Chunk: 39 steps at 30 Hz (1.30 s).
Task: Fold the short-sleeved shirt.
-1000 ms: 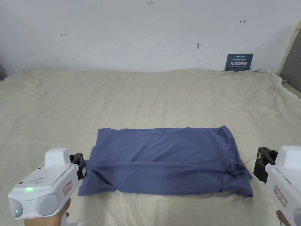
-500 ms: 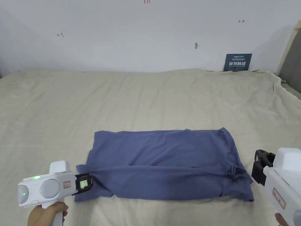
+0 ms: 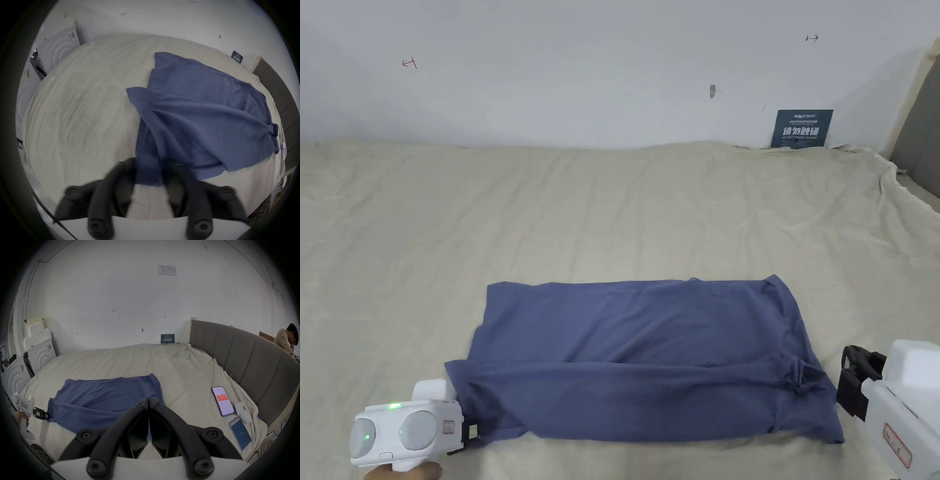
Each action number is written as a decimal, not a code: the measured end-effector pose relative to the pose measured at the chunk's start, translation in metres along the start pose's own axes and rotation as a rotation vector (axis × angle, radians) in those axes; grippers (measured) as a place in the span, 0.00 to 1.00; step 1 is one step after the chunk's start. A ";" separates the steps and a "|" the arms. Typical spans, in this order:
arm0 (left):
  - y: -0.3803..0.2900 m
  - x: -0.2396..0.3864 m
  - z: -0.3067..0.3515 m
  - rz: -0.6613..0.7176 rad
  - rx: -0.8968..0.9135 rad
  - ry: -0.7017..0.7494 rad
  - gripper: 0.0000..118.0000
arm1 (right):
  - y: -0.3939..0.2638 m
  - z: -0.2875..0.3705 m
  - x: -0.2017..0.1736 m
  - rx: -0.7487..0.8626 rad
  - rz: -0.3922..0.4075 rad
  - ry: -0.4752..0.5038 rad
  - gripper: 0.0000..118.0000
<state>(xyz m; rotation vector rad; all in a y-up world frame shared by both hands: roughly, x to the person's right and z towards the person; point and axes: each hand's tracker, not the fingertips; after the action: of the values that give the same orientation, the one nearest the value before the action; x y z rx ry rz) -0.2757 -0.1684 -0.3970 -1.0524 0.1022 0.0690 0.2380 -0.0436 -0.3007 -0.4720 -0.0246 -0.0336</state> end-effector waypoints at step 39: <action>-0.039 -0.042 0.078 0.059 0.120 -0.118 0.04 | -0.072 -0.030 0.044 -0.360 -0.006 0.055 0.09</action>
<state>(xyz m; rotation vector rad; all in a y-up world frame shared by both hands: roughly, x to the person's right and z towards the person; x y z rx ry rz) -0.3091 -0.1205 -0.3204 -0.9232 0.0298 0.1757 0.2796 -0.1224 -0.2932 -0.8312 0.0342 -0.0577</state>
